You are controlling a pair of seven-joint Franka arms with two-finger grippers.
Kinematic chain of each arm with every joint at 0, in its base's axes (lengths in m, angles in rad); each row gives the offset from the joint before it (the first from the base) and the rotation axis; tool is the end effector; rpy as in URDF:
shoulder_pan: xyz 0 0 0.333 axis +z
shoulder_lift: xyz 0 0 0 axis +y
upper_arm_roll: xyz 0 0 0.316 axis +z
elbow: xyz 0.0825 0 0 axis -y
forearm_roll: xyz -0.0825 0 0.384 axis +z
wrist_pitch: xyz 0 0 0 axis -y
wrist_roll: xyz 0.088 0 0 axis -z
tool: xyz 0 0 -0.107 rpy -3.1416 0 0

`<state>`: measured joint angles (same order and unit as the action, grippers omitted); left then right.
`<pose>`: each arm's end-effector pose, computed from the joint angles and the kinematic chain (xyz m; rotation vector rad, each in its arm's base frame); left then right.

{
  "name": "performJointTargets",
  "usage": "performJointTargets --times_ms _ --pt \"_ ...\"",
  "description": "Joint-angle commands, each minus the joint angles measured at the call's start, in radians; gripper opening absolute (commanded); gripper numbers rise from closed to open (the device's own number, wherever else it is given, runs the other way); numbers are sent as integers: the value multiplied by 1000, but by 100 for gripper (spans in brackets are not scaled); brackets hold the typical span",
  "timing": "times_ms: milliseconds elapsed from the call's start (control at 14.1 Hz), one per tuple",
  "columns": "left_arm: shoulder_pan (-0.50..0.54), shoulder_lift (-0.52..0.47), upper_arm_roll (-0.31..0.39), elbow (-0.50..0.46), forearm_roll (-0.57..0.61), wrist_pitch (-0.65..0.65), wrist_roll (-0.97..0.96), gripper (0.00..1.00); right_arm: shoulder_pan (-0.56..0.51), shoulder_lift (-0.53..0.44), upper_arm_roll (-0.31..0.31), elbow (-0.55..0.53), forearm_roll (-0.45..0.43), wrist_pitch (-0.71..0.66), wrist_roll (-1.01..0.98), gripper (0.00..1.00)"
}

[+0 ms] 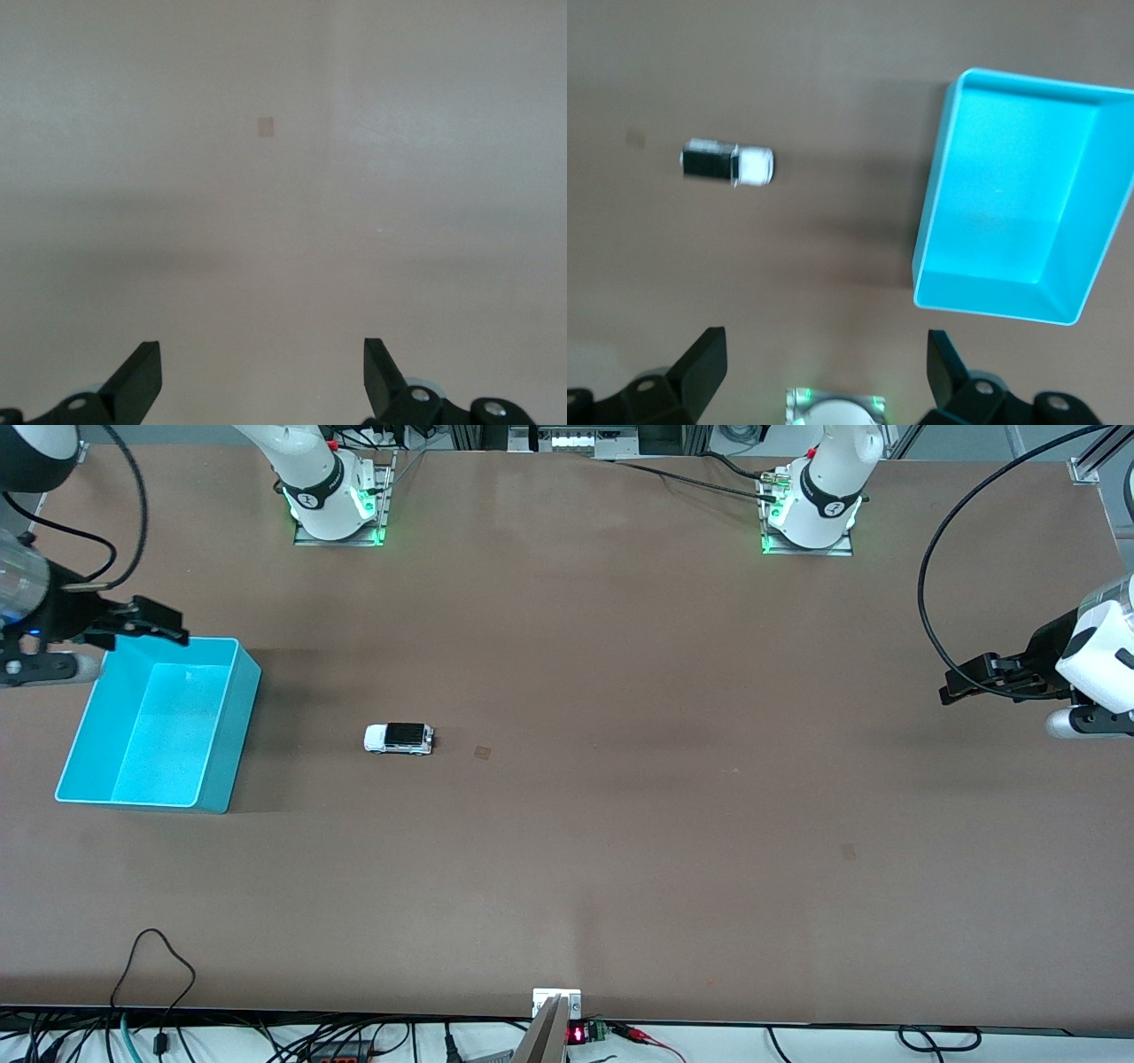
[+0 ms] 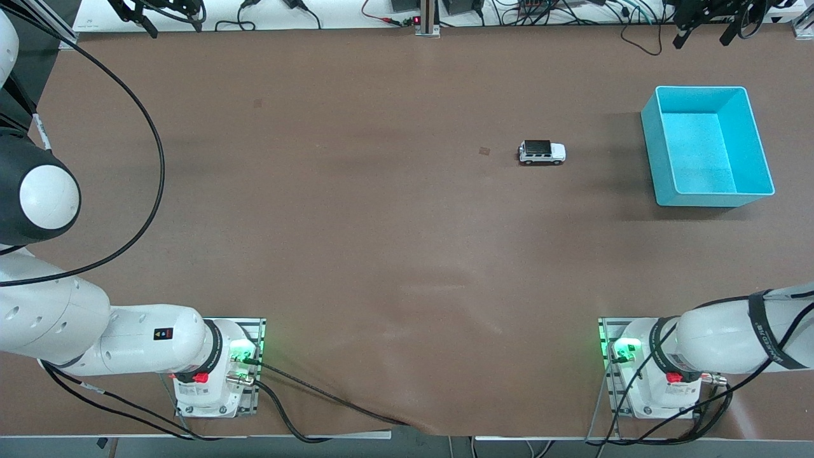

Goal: Wind and store white jeep toy
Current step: 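Reach the right gripper down to the rolled jeep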

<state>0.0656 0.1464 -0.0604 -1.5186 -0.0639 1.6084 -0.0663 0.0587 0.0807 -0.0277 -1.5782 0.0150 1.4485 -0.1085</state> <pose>0.5996 -0.0010 0.5682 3.0672 0.1168 -0.0899 0.5608 0.0197 0.5667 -3.0960 -0.2165 0.3266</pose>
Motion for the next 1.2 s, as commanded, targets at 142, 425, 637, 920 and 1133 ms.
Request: performJointTargets --times_ms 142,425,637,920,1133 --pt "-3 -67 2 -70 -7 14 9 100 -106 -79 136 -221 16 100 -276 100" --pt "-1 -74 1 -77 7 33 40 100 -206 -179 348 -526 11 379 -419 100" --pt "-1 -105 1 -104 7 28 40 100 -218 -197 414 -672 8 576 -578 100" --pt "0 -117 2 -114 9 22 65 100 -229 -112 489 -753 7 844 -767 100" --pt "0 -117 1 -114 9 22 66 100 -224 11 489 -743 -3 1001 -870 100"
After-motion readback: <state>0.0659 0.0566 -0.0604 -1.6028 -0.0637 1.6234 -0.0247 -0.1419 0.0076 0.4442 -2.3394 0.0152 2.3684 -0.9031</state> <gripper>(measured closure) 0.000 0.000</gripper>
